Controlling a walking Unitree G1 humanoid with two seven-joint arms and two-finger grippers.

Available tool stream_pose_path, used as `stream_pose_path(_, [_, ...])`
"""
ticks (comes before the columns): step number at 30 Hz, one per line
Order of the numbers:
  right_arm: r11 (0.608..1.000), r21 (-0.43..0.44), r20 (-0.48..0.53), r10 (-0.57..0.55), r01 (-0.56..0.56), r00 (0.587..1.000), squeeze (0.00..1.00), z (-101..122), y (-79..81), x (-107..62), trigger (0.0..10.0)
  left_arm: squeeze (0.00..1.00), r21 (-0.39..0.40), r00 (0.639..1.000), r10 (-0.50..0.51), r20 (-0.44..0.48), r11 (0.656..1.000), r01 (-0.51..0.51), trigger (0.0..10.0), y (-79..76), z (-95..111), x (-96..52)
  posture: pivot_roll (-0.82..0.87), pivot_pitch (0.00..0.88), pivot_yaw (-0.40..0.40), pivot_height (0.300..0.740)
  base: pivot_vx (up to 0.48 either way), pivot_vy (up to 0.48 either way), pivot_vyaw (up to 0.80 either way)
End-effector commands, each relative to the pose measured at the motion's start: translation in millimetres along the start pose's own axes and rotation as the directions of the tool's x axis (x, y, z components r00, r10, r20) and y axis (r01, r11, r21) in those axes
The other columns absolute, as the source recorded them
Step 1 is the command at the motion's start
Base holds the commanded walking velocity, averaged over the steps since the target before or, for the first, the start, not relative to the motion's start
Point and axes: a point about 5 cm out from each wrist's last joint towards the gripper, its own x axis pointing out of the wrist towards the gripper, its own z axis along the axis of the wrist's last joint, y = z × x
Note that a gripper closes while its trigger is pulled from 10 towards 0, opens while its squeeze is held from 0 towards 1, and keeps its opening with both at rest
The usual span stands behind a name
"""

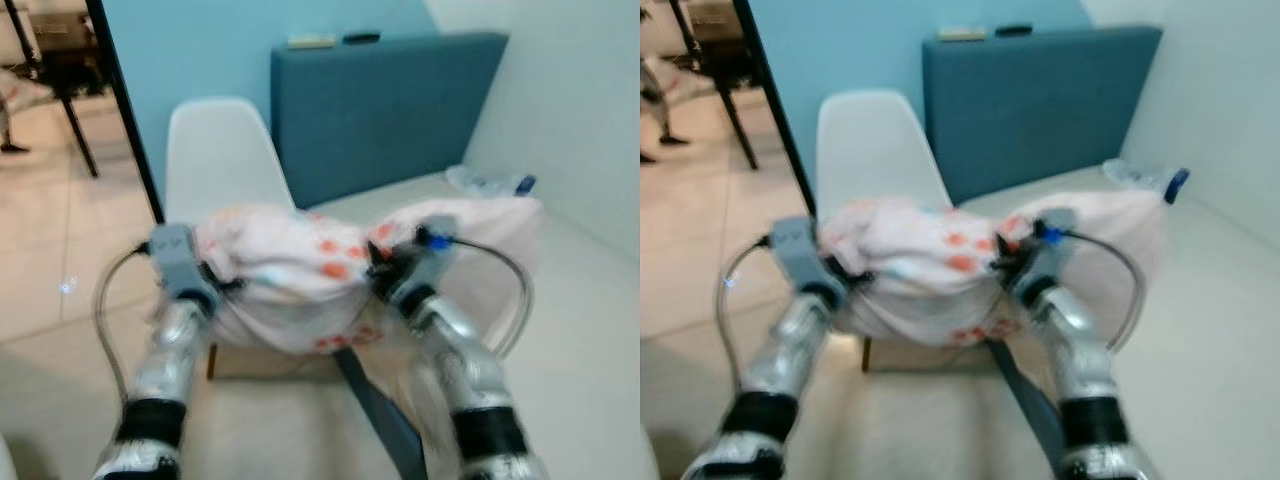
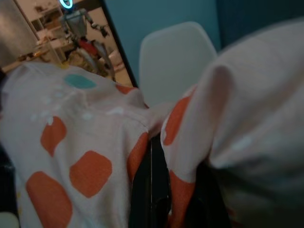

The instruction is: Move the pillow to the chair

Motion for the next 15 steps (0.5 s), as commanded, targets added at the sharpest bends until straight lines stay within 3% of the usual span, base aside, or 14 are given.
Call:
stream_pose_path(1, [0.999,-0.018,0.044,0.043,-0.043,0.998,0.0,10.5,6.5,1.7,10.0,0.0,0.024,0.998,-0.068,-0.006,0.997,0.068,10.0,-15.7,-1.6,0.4,-0.1,0.0,-0.023,0.728,0.319,0.0,0.0])
stream_pose_path(15, [1.0,-0.03,0.061,-0.001,0.003,0.998,0.0,15.3,0.6,-1.9,10.0,0.0,0.027,0.995,-0.101,-0.022,0.994,0.101,10.0,-23.5,-3.7,1.1,-0.1,0.0,-0.003,0.728,0.324,0.0,0.0])
